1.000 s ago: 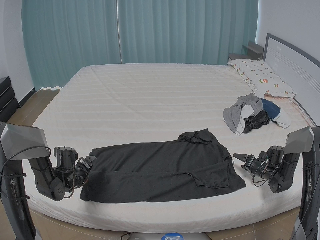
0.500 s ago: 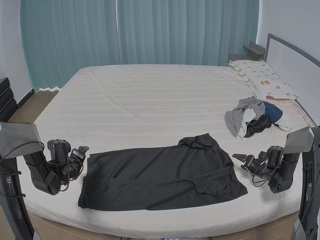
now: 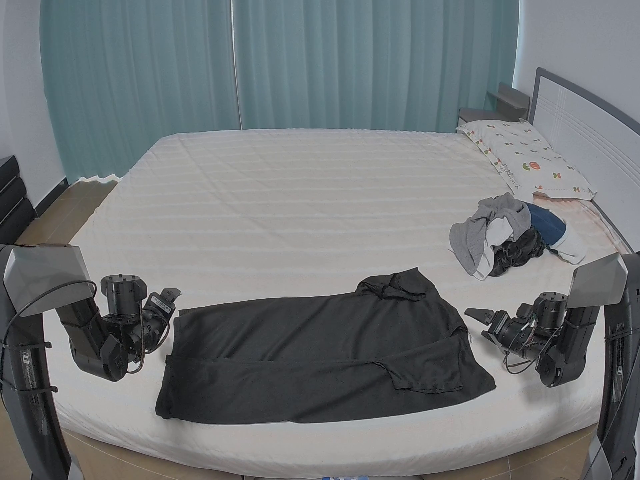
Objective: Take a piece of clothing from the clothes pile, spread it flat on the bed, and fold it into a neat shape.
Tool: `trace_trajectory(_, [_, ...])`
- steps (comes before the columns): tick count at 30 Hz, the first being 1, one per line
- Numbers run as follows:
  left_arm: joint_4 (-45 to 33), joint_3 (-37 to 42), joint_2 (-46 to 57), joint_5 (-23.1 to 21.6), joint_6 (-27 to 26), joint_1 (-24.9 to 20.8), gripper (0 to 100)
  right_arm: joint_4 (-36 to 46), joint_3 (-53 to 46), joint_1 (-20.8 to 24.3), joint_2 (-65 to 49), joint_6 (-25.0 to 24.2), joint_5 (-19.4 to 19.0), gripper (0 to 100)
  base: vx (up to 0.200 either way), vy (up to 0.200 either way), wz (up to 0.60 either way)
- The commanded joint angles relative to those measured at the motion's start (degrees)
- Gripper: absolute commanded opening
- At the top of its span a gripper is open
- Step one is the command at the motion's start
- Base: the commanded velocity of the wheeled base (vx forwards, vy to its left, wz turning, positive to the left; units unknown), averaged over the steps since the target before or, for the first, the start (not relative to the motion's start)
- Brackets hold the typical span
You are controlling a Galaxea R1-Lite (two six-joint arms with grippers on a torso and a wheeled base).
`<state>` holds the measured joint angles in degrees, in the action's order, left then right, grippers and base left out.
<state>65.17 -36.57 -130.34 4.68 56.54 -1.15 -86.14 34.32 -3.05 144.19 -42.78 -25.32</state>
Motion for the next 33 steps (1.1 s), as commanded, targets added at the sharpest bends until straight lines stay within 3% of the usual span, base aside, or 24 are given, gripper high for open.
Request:
trace_trajectory(1, [-1.5, -5.7, -1.8, -0.1, -3.6, 0.4, 100, -0.1, -0.3, 0.1, 0.0, 0.1, 0.0, 100, 0.000, 0.000, 0.00])
trace_trajectory(7, [-5.8, -11.4, -6.9, -2.5, -10.7, 0.4, 100, -0.1, -0.3, 0.1, 0.0, 0.1, 0.0, 100, 0.000, 0.000, 0.00])
trace_trajectory(12, [-7.5, -14.4, -9.8, -4.8, -12.9, 1.9, 100, 0.0, -0.3, 0.5, 0.1, 0.1, 0.0, 100, 0.000, 0.000, 0.00])
trace_trajectory(31, [-8.3, -13.3, -9.2, -7.8, -13.1, 1.5, 100, 0.0, -0.1, 0.7, 0.2, 0.1, 0.1, 100, 0.000, 0.000, 0.00])
trace_trajectory(32, [-8.3, -13.4, -9.2, -7.8, -13.3, 1.5, 0, 0.0, -0.2, 0.7, 0.2, 0.1, 0.1, 100, 0.000, 0.000, 0.00])
trace_trajectory(33, [-8.2, -13.7, -9.2, -7.8, -13.3, 1.5, 0, 0.0, -0.2, 0.7, 0.2, 0.1, 0.1, 100, 0.000, 0.000, 0.00])
